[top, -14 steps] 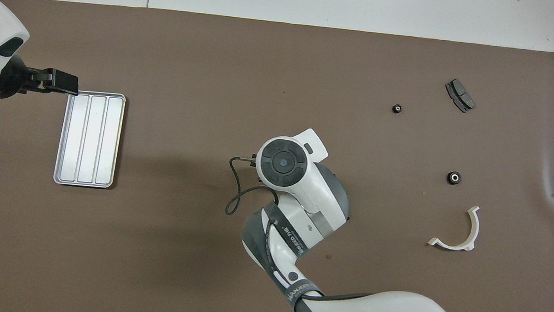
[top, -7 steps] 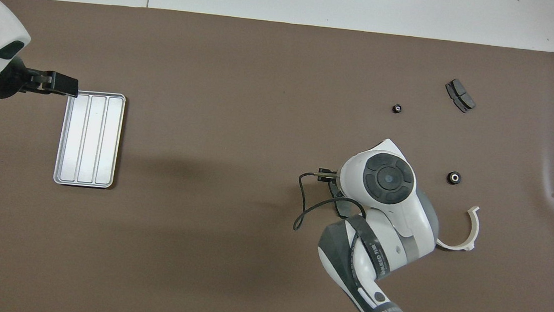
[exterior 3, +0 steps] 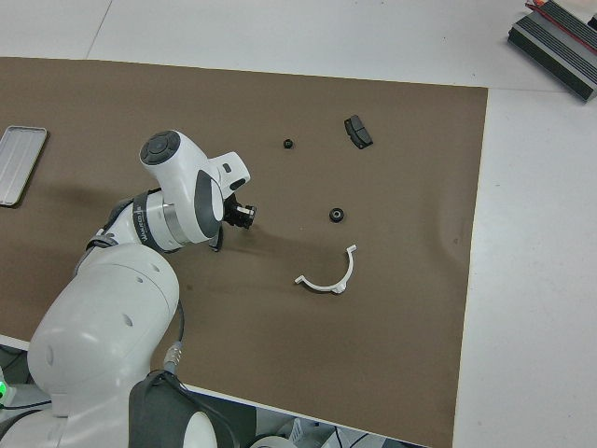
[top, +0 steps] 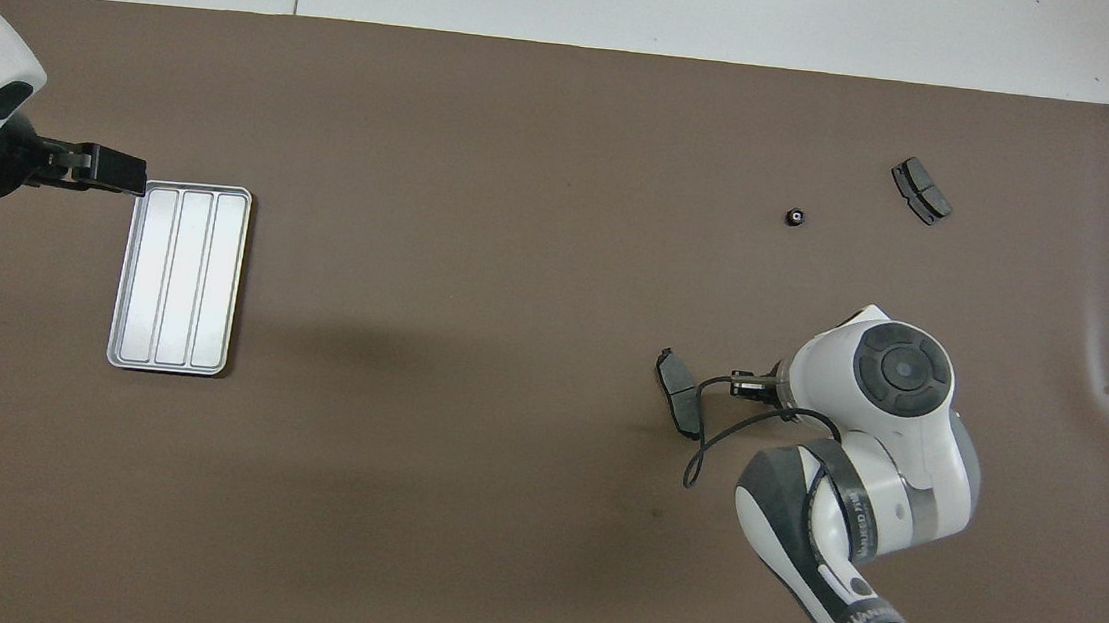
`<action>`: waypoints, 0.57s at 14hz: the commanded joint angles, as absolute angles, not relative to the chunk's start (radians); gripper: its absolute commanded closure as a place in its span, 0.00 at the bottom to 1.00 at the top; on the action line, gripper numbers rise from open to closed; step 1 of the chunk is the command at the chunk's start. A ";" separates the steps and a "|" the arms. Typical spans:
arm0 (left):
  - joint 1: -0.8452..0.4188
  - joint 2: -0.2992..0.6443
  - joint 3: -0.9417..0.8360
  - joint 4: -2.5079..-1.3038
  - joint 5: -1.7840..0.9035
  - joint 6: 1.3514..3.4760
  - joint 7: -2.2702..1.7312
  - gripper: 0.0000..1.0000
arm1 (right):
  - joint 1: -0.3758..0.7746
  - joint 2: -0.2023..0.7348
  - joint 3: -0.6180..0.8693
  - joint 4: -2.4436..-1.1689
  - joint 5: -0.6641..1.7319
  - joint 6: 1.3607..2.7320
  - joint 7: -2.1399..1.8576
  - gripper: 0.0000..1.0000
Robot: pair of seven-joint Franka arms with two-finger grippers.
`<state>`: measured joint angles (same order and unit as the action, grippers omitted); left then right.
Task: Place bearing gear from tray to pile
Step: 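Carry the third gear with the right gripper and set it near the brake pad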
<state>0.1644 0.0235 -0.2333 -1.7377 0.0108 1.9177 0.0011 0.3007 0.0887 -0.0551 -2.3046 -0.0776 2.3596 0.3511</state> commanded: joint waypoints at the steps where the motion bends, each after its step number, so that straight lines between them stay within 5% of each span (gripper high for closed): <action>1: 0.167 -0.005 -0.226 -1.733 0.000 1.884 0.015 0.00 | 0.243 0.043 -0.043 -2.370 -0.067 2.387 0.269 0.98; 2: 0.170 -0.006 -0.224 -1.733 0.000 1.884 0.014 0.00 | 0.241 0.043 -0.043 -2.373 -0.067 2.394 0.267 0.81; 3: 0.173 -0.006 -0.224 -1.733 0.000 1.884 0.014 0.00 | 0.242 0.043 -0.043 -2.372 -0.067 2.395 0.268 0.54; 4: 0.173 -0.006 -0.222 -1.733 0.000 1.884 0.012 0.00 | 0.242 0.043 -0.043 -2.370 -0.067 2.393 0.268 0.12; 5: 0.176 -0.006 -0.219 -1.733 0.000 1.884 0.011 0.00 | 0.242 0.044 -0.041 -2.359 -0.067 2.393 0.268 0.00; 8: 0.186 -0.006 -0.216 -1.733 0.000 1.882 0.011 0.00 | 0.242 0.026 -0.043 -2.239 -0.063 2.320 0.267 0.00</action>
